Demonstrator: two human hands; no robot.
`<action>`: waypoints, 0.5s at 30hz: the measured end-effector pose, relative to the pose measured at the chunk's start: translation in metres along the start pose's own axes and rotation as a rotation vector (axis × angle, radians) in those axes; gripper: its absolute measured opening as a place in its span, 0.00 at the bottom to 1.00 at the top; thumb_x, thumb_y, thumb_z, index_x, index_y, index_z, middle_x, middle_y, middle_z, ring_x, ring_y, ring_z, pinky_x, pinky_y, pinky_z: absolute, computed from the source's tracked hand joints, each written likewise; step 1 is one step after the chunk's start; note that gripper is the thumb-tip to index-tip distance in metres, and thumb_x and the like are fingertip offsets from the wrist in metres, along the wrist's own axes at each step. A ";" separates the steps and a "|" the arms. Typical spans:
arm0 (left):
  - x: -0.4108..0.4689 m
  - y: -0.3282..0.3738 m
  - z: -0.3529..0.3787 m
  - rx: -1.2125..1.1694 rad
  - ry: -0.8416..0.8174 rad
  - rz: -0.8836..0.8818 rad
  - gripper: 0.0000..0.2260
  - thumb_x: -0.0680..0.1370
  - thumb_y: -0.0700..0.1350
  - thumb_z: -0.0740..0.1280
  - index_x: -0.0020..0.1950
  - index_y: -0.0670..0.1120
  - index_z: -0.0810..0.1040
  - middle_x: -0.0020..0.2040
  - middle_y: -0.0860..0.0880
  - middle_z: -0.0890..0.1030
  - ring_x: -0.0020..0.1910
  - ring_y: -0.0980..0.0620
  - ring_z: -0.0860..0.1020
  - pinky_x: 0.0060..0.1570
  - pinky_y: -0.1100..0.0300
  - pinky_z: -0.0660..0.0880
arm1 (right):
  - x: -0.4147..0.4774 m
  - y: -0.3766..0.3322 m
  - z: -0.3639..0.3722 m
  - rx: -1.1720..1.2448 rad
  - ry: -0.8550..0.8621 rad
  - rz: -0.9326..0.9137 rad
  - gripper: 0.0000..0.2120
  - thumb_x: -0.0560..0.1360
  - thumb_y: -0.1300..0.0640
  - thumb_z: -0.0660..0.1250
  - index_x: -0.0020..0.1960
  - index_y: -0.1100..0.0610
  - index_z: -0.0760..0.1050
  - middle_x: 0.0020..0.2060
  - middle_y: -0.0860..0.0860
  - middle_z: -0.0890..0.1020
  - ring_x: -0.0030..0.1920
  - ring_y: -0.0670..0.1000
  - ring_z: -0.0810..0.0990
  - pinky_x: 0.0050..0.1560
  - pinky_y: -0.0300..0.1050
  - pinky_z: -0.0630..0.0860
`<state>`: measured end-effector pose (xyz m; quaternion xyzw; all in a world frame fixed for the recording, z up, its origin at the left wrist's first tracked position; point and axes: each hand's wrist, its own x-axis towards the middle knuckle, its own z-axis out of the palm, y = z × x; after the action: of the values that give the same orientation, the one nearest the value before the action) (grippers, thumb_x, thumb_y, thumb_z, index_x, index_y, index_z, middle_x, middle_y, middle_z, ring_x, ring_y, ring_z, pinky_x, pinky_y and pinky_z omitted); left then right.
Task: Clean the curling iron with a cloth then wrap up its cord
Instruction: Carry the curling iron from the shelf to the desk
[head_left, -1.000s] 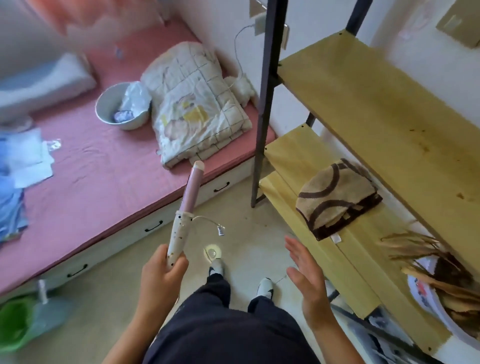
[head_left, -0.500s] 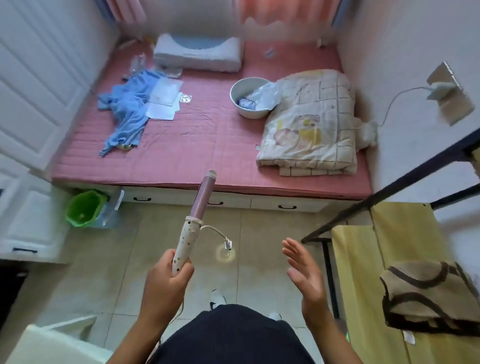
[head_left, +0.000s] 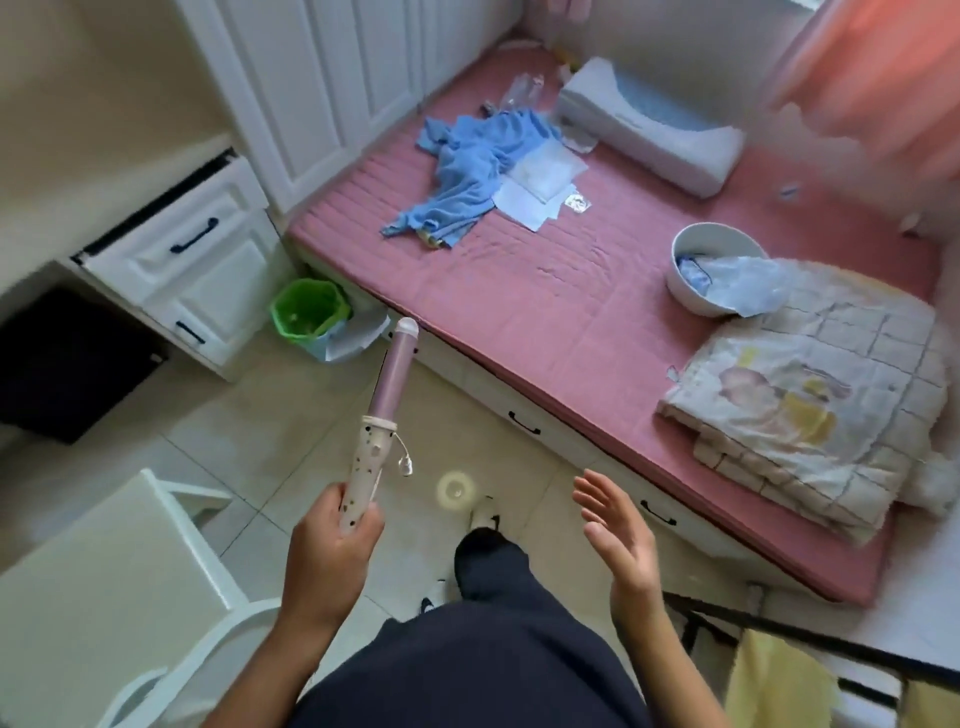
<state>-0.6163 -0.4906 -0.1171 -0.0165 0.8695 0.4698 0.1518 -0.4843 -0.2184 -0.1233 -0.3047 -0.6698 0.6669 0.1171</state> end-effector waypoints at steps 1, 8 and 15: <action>0.009 0.000 -0.002 -0.014 0.017 -0.022 0.08 0.79 0.45 0.69 0.42 0.53 0.73 0.29 0.54 0.73 0.25 0.56 0.68 0.27 0.56 0.67 | 0.015 -0.003 0.006 -0.007 -0.021 0.002 0.26 0.72 0.58 0.66 0.70 0.59 0.75 0.64 0.53 0.83 0.65 0.55 0.81 0.69 0.58 0.74; 0.090 0.028 -0.035 -0.046 0.228 -0.172 0.10 0.79 0.41 0.68 0.39 0.46 0.73 0.29 0.55 0.72 0.26 0.56 0.70 0.25 0.65 0.66 | 0.141 -0.035 0.088 -0.010 -0.275 0.009 0.25 0.72 0.52 0.69 0.69 0.56 0.76 0.63 0.52 0.83 0.65 0.54 0.81 0.67 0.52 0.76; 0.143 0.041 -0.067 -0.064 0.406 -0.324 0.08 0.80 0.42 0.68 0.42 0.43 0.74 0.30 0.51 0.68 0.26 0.56 0.66 0.28 0.57 0.66 | 0.237 -0.071 0.188 -0.040 -0.564 -0.008 0.28 0.70 0.44 0.68 0.68 0.53 0.77 0.63 0.51 0.83 0.65 0.53 0.81 0.65 0.51 0.75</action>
<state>-0.7762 -0.5062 -0.0894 -0.2542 0.8529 0.4535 0.0470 -0.7949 -0.2335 -0.1291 -0.1068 -0.6902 0.7115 -0.0771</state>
